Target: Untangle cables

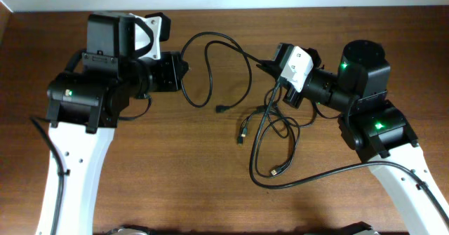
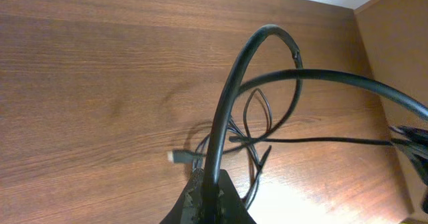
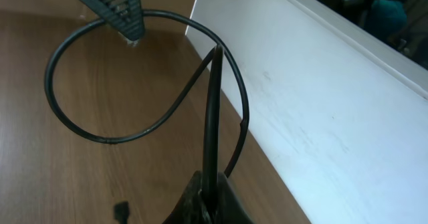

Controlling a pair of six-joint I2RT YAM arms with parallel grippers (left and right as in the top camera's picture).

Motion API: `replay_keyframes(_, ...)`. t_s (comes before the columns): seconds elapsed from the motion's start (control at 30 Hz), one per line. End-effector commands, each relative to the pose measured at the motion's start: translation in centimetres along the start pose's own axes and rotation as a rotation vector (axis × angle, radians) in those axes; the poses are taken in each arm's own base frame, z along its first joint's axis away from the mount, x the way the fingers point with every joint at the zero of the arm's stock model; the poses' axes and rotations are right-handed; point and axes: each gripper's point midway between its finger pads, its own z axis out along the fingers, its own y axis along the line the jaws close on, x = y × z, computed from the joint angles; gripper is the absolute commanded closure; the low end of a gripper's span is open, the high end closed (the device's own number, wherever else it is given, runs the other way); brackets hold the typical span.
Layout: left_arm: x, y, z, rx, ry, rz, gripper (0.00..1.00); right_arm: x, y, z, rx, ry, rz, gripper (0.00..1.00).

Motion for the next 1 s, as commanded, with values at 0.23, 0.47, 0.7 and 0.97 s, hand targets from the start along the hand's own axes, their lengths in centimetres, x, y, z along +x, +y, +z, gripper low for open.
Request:
replay_keyframes(0.23,0.0,0.4,0.7,-0.015,0.010,0.021,1.00,10.1,-2.9,-1.9,0.231,0.500,0.004,0.96)
replay_keyframes(0.47,0.0,0.3,0.7,-0.008,0.011,0.018,1.00,11.3,-4.4,-3.1,0.332,0.588,-0.005,0.96)
replay_keyframes(0.7,0.0,0.3,0.7,-0.013,0.010,0.024,1.00,7.3,-0.6,-0.4,0.083,0.332,0.025,0.96)
replay_keyframes(0.97,-0.1,0.6,0.8,-0.043,0.007,0.246,1.00,1.4,4.3,-0.1,-0.215,0.025,0.048,0.96)
